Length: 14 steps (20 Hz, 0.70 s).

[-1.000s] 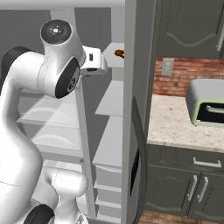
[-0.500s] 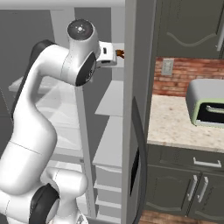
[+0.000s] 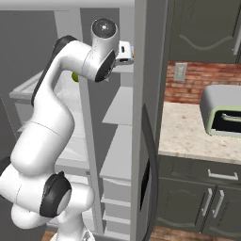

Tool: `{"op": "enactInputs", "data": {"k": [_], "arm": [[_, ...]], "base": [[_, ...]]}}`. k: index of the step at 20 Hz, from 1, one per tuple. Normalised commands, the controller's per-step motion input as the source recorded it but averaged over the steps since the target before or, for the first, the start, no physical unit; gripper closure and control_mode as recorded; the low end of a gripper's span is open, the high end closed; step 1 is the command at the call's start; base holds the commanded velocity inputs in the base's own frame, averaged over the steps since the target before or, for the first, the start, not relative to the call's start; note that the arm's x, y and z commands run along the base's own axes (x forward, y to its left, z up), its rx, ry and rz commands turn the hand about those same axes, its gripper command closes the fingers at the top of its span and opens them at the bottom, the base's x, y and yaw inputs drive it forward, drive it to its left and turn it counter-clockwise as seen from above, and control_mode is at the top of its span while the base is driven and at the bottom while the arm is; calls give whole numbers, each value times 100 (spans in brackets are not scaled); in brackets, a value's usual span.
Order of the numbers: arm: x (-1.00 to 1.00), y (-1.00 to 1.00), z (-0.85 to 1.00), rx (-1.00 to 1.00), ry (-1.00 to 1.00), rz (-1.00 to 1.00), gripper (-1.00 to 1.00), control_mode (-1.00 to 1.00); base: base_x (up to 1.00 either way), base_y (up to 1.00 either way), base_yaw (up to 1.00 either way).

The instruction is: There's a fish in the fridge that needs to be moved to the freezer for freezing. Pick up the fish from the fridge, place it on any shelf in the freezer, and close the fridge and freezer doors when done.

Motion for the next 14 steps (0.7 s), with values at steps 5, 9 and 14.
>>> {"op": "enactInputs", "data": {"k": [5, 9, 14], "arm": [[52, -5, 0, 0, 0, 3, 100, -100], [56, 0, 0, 0, 0, 0, 100, -100], [36, -15, -7, 0, 0, 4, 100, -100]], "base": [[0, 0, 0], [0, 0, 0], [0, 0, 0]]}}
